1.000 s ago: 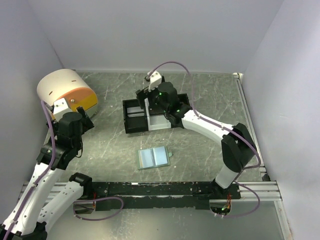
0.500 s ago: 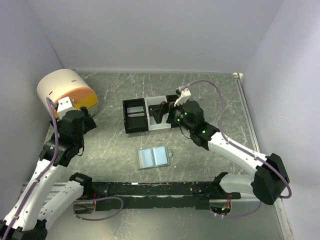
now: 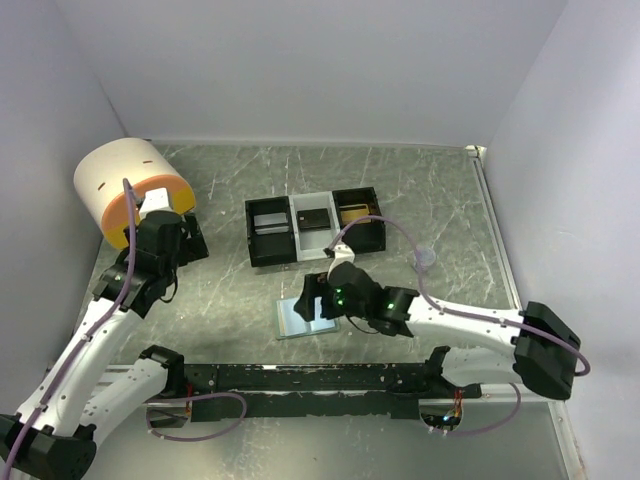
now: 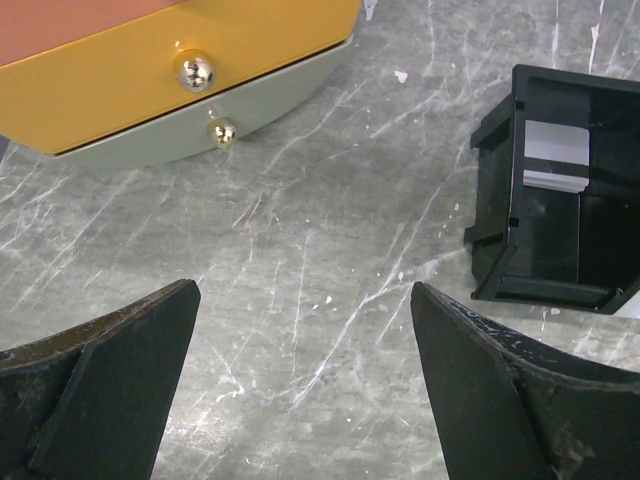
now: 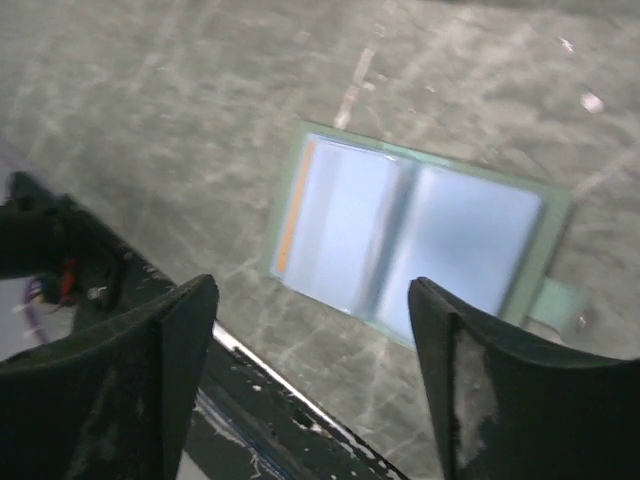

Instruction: Take the credit cards out of the card holder

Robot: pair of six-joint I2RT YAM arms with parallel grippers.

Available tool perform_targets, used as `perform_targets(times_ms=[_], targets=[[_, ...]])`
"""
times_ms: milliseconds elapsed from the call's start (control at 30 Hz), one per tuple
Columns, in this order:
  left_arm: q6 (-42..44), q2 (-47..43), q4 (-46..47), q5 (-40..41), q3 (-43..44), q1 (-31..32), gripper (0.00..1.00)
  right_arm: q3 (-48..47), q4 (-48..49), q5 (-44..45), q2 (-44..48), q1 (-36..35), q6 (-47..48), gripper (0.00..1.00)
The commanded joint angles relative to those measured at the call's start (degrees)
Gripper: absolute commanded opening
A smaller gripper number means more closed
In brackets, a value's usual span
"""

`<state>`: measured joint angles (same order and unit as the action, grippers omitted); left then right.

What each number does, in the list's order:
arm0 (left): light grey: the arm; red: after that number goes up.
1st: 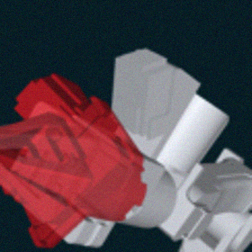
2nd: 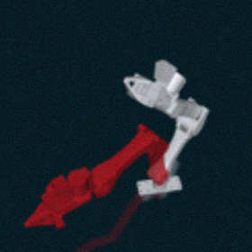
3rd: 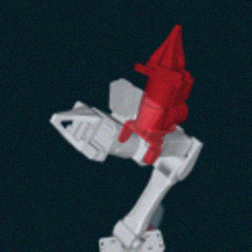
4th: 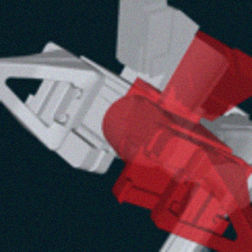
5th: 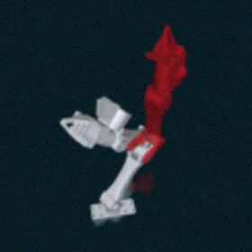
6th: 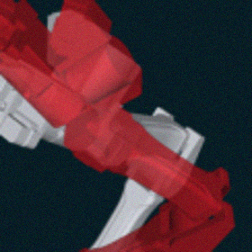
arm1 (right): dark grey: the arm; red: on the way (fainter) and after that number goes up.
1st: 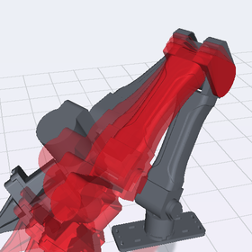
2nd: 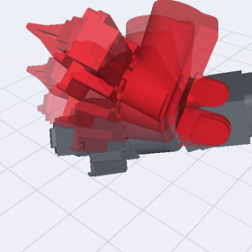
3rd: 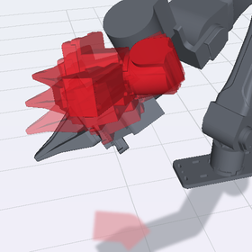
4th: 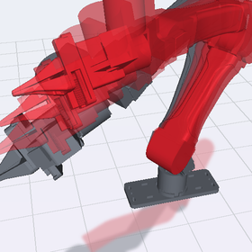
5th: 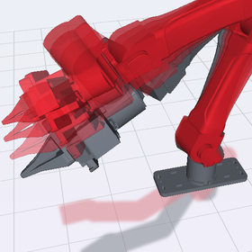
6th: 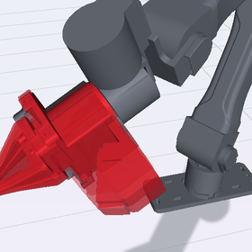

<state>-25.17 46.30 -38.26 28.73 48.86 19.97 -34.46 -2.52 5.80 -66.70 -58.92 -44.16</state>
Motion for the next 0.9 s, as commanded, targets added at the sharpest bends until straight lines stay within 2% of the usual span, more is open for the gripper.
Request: perform_targets(times_ms=[0, 133, 267, 567, 867], targets=[[1.6, 0.4, 2.0, -2.5, -0.4, -0.4, 0.99, -5.4, -10.9, 14.6, -5.1, -3.9, -5.8, 0.71], [1.7, 0.6, 2.1, -2.4, -0.4, -0.3, 1.0, -9.2, -11.9, 16.5, -10.2, -5.8, -4.2, 0.59], [1.5, 0.6, 2.0, -1.8, -0.4, -0.3, 1.0, -12.0, -10.1, 15.7, -14.3, -7.6, -2.7, 0.55], [1.4, 0.2, 2.0, -0.9, -0.6, -0.3, 1.0, -19.3, -14.5, 16.9, -24.8, -10.0, -2.2, 0.56], [1.3, 0.6, 1.7, -0.3, -0.4, -0.3, 1.0, -23.9, -17.6, 17.1, -30.4, -10.8, -1.5, 0.57]])
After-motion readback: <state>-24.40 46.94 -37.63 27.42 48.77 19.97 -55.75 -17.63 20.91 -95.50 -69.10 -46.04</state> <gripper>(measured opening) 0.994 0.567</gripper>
